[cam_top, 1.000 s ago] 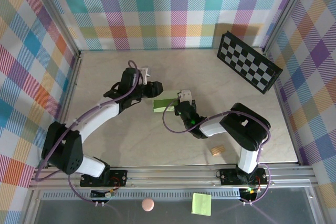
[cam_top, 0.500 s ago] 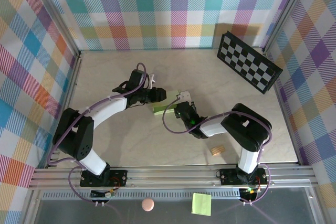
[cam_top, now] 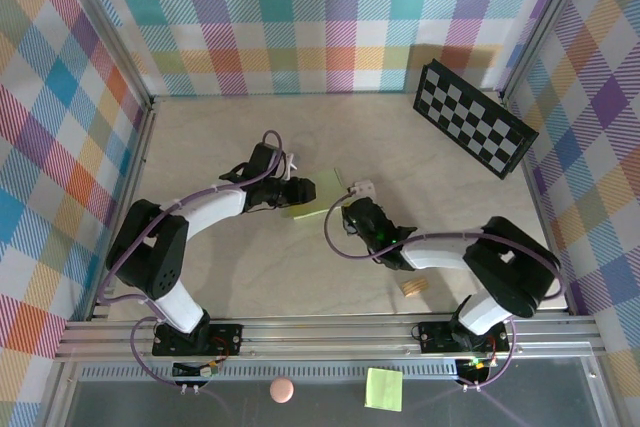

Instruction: Fold the paper box

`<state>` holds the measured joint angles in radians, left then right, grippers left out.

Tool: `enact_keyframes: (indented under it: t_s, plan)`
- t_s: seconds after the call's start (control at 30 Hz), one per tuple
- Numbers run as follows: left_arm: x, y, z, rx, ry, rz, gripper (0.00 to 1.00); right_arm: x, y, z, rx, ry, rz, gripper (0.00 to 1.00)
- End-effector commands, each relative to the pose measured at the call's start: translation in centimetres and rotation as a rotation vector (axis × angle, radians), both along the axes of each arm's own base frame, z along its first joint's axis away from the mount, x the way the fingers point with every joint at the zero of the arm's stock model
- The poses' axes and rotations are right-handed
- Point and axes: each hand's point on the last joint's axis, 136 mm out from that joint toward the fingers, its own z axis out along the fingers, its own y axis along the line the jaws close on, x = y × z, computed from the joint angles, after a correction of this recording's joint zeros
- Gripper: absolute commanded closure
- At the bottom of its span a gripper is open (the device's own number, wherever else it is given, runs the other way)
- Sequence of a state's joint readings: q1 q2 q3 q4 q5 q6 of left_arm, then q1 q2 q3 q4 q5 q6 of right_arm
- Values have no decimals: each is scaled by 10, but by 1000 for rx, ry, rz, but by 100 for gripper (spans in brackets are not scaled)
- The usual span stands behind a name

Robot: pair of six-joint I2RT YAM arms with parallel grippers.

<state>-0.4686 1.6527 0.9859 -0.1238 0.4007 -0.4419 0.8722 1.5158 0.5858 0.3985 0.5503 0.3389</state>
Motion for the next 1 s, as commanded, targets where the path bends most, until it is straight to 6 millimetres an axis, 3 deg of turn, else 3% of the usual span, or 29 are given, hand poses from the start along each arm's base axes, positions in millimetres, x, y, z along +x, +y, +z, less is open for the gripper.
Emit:
enact_keyframes:
  t_s: [0.0,0.2,0.47,0.8,0.97]
  plan:
    - [-5,2,-14,5,37,5,57,-15,-10,0,-3,47,1,68]
    - [-10,4,-28,19,66,5,57,-25,-25,17,-1,37,-7,65]
    - [-14,4,-36,22,81,4,57,-20,-17,31,-24,46,14,63]
    - [-6,14,30,-29,-104,65,57,-11,10,41,74,261,104,59]
    - [-5,37,35,29,-140,162,52,0,12,39,193,450,115,58]
